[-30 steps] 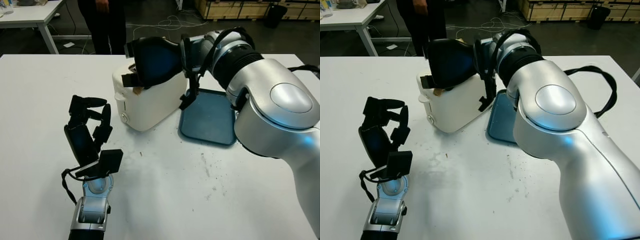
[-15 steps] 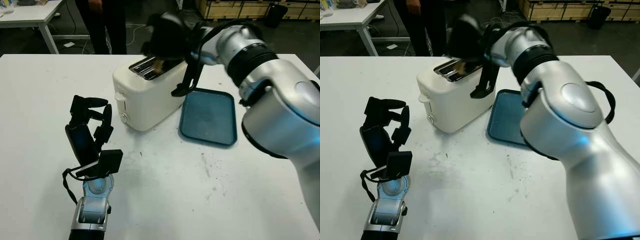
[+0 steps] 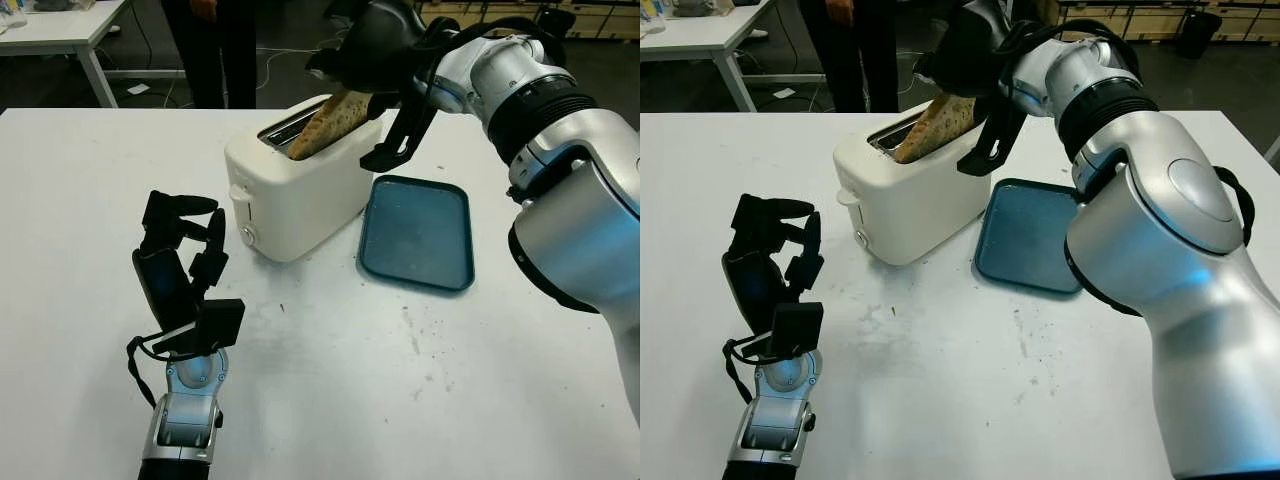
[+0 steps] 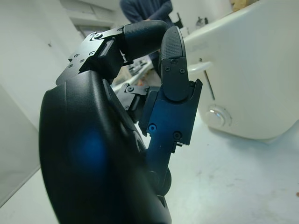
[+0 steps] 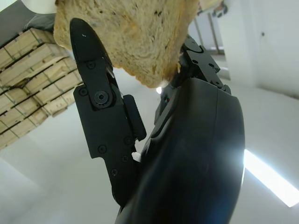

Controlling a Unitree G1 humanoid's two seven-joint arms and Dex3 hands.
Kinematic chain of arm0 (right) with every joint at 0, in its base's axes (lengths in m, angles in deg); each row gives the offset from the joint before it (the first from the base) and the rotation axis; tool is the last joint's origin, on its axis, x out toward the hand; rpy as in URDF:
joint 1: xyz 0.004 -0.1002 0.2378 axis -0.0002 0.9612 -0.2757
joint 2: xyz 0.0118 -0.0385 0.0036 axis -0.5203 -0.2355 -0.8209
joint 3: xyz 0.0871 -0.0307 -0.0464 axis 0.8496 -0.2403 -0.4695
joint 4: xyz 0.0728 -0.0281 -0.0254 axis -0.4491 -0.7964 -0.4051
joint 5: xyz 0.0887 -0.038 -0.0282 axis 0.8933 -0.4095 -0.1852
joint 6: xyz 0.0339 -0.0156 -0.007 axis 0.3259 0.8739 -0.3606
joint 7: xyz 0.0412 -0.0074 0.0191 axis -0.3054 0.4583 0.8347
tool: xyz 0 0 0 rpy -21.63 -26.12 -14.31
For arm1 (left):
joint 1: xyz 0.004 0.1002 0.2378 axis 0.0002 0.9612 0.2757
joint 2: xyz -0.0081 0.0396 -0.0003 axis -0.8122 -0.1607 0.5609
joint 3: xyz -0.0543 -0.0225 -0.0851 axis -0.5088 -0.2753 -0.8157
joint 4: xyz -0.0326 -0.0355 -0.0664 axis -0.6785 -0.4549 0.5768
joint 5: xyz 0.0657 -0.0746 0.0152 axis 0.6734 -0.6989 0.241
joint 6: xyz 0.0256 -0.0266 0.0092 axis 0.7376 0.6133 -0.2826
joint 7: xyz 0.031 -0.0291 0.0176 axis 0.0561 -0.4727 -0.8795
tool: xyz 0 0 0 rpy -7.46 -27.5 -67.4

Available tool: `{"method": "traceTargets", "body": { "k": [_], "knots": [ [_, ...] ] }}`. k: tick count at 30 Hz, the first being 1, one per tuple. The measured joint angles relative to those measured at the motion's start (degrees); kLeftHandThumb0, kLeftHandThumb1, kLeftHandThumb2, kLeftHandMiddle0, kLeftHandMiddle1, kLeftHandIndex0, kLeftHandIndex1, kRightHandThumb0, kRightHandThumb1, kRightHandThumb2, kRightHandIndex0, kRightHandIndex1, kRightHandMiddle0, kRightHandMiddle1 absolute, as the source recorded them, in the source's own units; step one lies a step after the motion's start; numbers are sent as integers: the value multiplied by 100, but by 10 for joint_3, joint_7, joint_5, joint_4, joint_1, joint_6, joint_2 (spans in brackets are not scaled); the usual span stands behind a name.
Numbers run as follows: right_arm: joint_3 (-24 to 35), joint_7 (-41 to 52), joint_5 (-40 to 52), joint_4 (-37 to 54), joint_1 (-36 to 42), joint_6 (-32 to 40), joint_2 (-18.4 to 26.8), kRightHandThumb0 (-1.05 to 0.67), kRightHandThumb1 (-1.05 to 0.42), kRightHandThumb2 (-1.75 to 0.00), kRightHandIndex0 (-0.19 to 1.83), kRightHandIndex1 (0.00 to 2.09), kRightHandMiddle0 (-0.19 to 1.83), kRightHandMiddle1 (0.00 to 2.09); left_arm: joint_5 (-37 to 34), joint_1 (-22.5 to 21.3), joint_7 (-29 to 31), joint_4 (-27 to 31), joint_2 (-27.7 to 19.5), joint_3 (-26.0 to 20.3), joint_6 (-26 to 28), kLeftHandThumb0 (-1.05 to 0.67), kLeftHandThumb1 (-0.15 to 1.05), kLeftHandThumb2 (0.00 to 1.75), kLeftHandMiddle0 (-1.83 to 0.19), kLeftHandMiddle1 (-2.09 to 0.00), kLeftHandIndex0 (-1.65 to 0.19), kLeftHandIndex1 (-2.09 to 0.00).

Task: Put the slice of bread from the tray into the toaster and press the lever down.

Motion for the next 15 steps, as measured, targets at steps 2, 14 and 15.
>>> {"method": "traceTargets", "body": {
  "k": [2, 14, 15],
  "knots": [
    [2, -3, 0, 0, 0, 0, 0, -47, -85, 0, 3, 45, 30, 2, 1, 0, 0, 0, 0, 0, 0, -49, 92, 35, -66, -172, -47, -146],
    [256, 203, 261, 5, 24, 29, -6, -42, -75, 0, 31, 51, 58, 5, 3, 0, -2, -3, 0, 1, 0, -49, 92, 36, -65, -171, -47, -147],
    [288, 238, 296, 5, 29, 46, -8, -46, -74, 0, 24, 52, 55, 4, 5, 0, -3, -3, 0, 1, 0, -49, 92, 36, -65, -172, -47, -147]
  ]
}}
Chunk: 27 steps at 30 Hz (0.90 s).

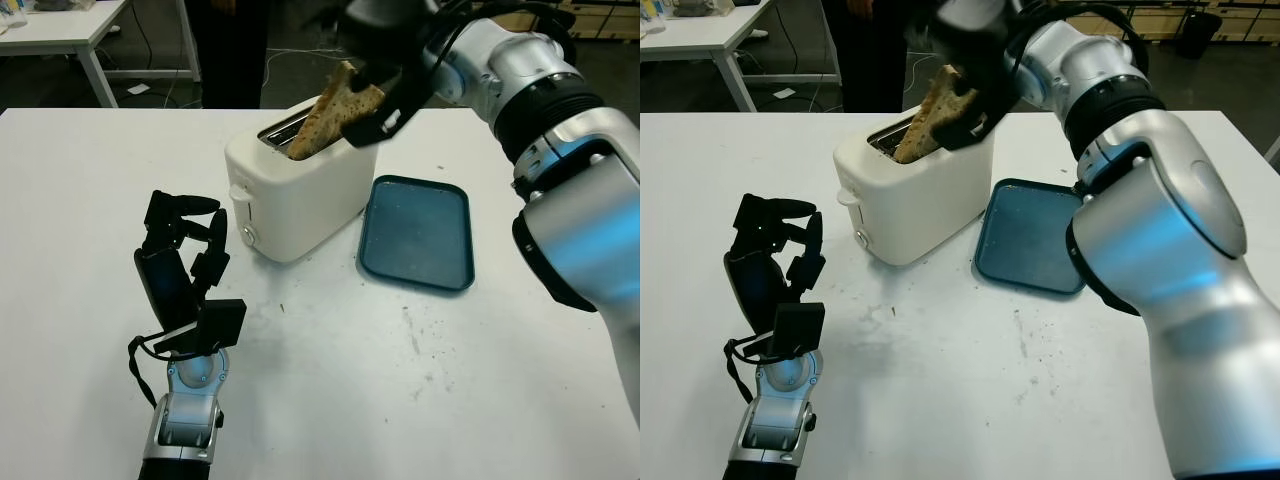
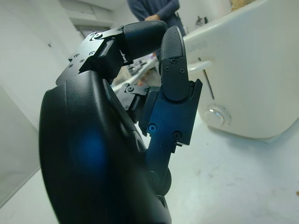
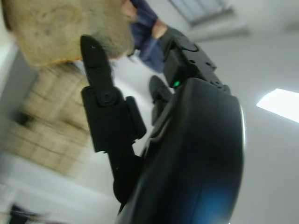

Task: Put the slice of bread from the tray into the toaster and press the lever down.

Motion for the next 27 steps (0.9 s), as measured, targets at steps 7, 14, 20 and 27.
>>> {"method": "traceTargets", "body": {
  "k": [7, 14, 20, 27],
  "knots": [
    [176, 151, 182, 11, 39, 56, 14, -78, -68, 0, 0, 47, 35, 0, 2, -1, 4, -7, 0, 3, 0, -49, 92, 35, -64, -172, -46, -147],
    [217, 207, 214, 19, 75, 59, 57, -83, -69, 0, 0, 26, 27, 1, -4, -1, 11, -8, 0, 4, 0, -48, 92, 34, -64, -172, -46, -146],
    [206, 207, 203, 19, 98, 67, 65, -89, -70, -1, 9, 24, 28, 2, -6, -1, 14, -9, 0, 5, 0, -50, 92, 34, -64, -172, -47, -146],
    [198, 163, 183, 19, 110, 70, 62, -65, -65, 0, 17, 21, 41, 4, -5, -2, 14, -10, 0, 5, 0, -50, 92, 34, -65, -173, -47, -146]
  ]
}}
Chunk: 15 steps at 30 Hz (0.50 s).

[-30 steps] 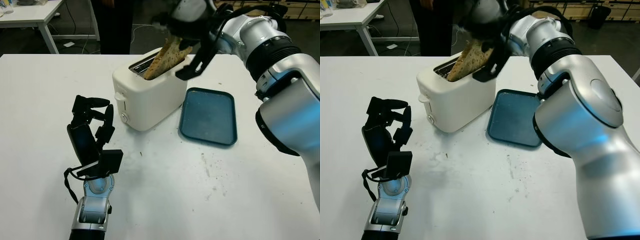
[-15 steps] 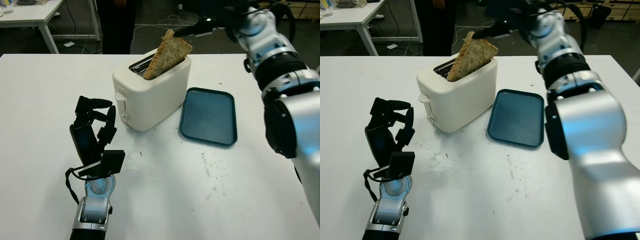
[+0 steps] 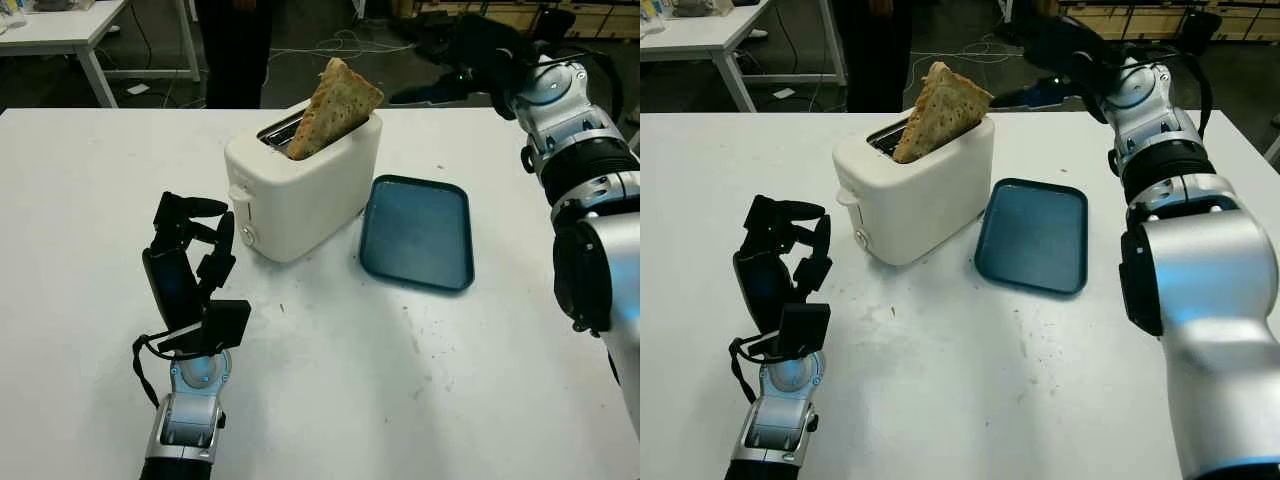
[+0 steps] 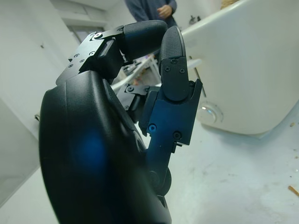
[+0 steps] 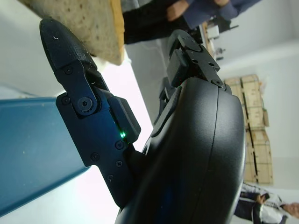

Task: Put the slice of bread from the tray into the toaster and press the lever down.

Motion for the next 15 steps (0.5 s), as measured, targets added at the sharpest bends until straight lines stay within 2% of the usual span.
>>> {"method": "traceTargets", "body": {
  "k": [7, 15],
  "knots": [
    [21, -15, 13, 0, 7, 6, -26, -50, -64, 0, 21, 18, 46, 2, 0, 0, 0, 0, 0, 0, 0, -49, 92, 34, -65, -172, -47, -147],
    [22, -26, 13, 0, 9, 10, -54, -51, -63, 0, 18, 20, 45, 1, 0, 0, 0, 0, 0, 1, 0, -50, 92, 35, -64, -172, -47, -147]
  ]
}}
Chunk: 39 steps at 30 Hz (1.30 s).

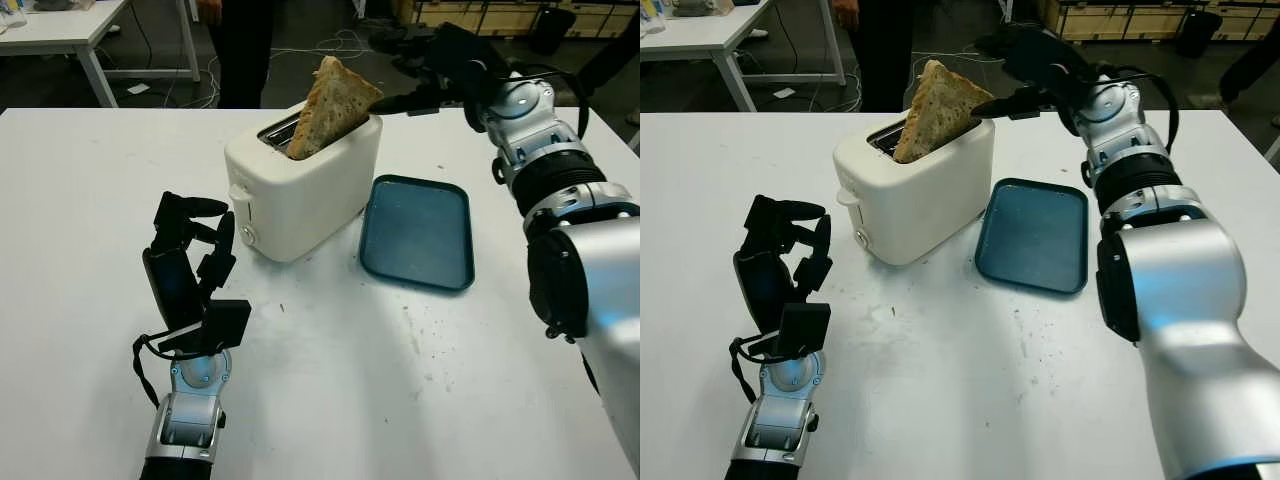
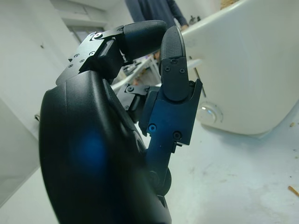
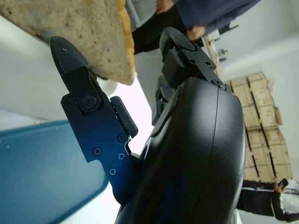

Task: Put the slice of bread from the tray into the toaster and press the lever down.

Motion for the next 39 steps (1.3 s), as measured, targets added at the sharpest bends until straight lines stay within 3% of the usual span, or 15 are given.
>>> {"method": "traceTargets", "body": {
  "k": [4, 9, 12, 15, 17, 18, 19, 22, 24, 27, 30, 34, 37, 39],
  "knots": [
    [-5, 0, -2, 0, -2, 4, -9, -56, -63, 0, 23, 27, 48, 2, 0, 0, 0, 0, 0, 1, 0, -50, 92, 35, -65, -172, -47, -147],
    [-29, -8, -24, 0, -21, 6, -24, -46, -63, 0, 23, 31, 51, 2, 0, 0, 0, 0, 0, 1, 0, -49, 92, 34, -65, -172, -47, -147],
    [-42, -25, -40, -1, -32, 10, -35, -43, -62, 0, 16, 49, 52, 1, 0, 0, 0, 0, 0, 1, 0, -49, 92, 34, -64, -172, -47, -147],
    [-59, -43, -53, -2, -38, 22, -44, -45, -63, 0, 12, 53, 52, 0, 0, 0, 0, 1, 0, 1, 0, -49, 92, 35, -65, -173, -47, -148],
    [-73, -55, -69, -4, -40, 28, -48, -53, -63, 0, 12, 74, 51, 0, 1, 0, -1, 1, 0, 1, 0, -50, 92, 36, -65, -172, -47, -148],
    [-80, -61, -74, -5, -40, 29, -49, -57, -63, 0, 17, 118, 51, 1, 1, 0, -1, 1, 0, 1, 0, -50, 92, 36, -66, -172, -47, -148],
    [-85, -68, -80, -7, -40, 30, -52, -59, -63, 0, 16, 144, 51, 2, 1, 0, -2, 1, 0, 1, 0, -50, 92, 36, -66, -172, -47, -148],
    [-94, -80, -90, -10, -40, 31, -58, -59, -64, 0, 12, 154, 51, 1, 1, 1, -2, 2, 0, 1, 0, -50, 92, 36, -65, -172, -46, -147],
    [-96, -86, -93, -10, -41, 32, -60, -57, -65, 0, 3, 127, 51, 1, 1, 2, -2, 3, 0, 1, 0, -49, 92, 36, -64, -172, -46, -146],
    [-101, -92, -98, -11, -44, 37, -65, -56, -67, -1, 0, 104, 51, 1, 0, 3, 0, 6, 0, 1, 0, -49, 92, 36, -64, -172, -47, -146],
    [-120, -111, -120, -11, -49, 35, -65, -53, -67, 0, 11, 82, 55, 2, 0, 4, 0, 11, 0, 1, 0, -50, 92, 36, -64, -173, -47, -146],
    [-229, -187, -235, -13, -66, -11, -55, -33, -65, 0, 17, 60, 58, 1, 3, 4, -4, 11, 0, 3, 0, -50, 92, 36, -66, -172, -48, -146],
    [-340, -277, -350, -13, -98, -47, -47, -29, -68, -1, 24, 53, 59, 2, 11, 4, -12, 10, 0, 5, 1, -50, 92, 36, -66, -172, -47, -146],
    [-397, -342, -407, -13, -129, -66, -45, -9, -76, -3, 31, 47, 63, 2, 14, 4, -12, 10, 0, 7, 1, -49, 92, 35, -66, -172, -47, -146]
  ]
}}
